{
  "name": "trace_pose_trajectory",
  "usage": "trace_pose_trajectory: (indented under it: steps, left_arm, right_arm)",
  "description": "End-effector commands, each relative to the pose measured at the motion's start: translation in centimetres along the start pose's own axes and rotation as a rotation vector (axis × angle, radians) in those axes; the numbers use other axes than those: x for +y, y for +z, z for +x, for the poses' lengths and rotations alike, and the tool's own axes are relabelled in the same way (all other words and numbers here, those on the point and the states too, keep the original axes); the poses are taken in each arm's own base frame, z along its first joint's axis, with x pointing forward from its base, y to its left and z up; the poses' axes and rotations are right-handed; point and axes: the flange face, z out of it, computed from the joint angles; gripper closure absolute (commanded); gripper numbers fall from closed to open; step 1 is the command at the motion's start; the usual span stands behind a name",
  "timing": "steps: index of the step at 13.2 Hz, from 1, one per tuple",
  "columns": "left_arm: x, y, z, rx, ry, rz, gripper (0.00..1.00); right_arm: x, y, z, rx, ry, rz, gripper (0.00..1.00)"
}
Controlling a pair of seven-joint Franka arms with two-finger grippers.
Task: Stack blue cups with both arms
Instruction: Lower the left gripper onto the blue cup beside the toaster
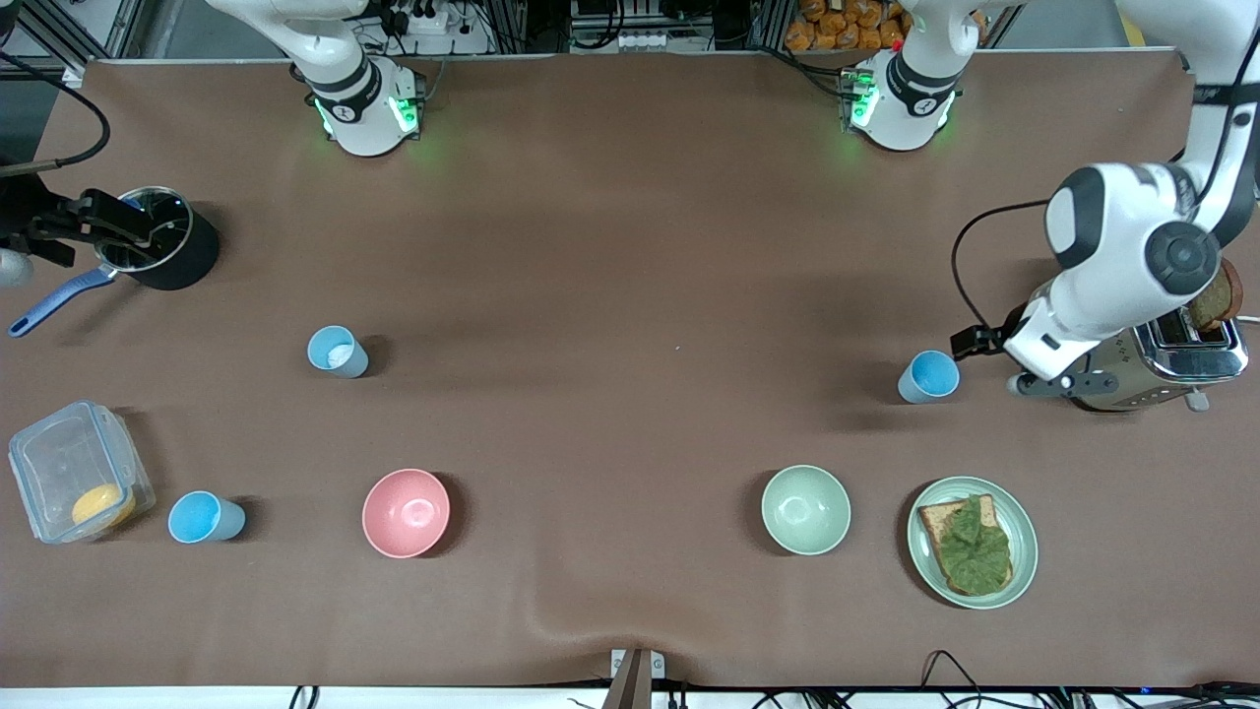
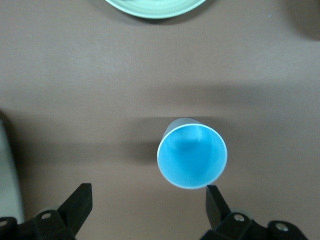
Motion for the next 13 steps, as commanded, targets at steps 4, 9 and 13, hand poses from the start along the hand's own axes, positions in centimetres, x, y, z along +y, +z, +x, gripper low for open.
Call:
trace_pose_trajectory:
  steps: [4, 9, 13]
  left_arm:
    - [0.0, 3.7, 1.3, 0.021, -0.026, 0.001, 0.1]
    - [-0.2, 6.2, 1.0, 0.0, -0.032, -0.004, 0.3]
    - [0.0, 6.7, 1.0, -0.004, -0.035, -0.006, 0.77]
  right_arm:
    - [1.6, -0.6, -0.4, -0.007, -0.009, -0.008, 0.0]
    - [1.2, -0.4, -0.2, -0.008, -0.006, -0.008, 0.0]
    - [1.0, -0.1, 0.0, -0.01, -0.009, -0.008, 0.0]
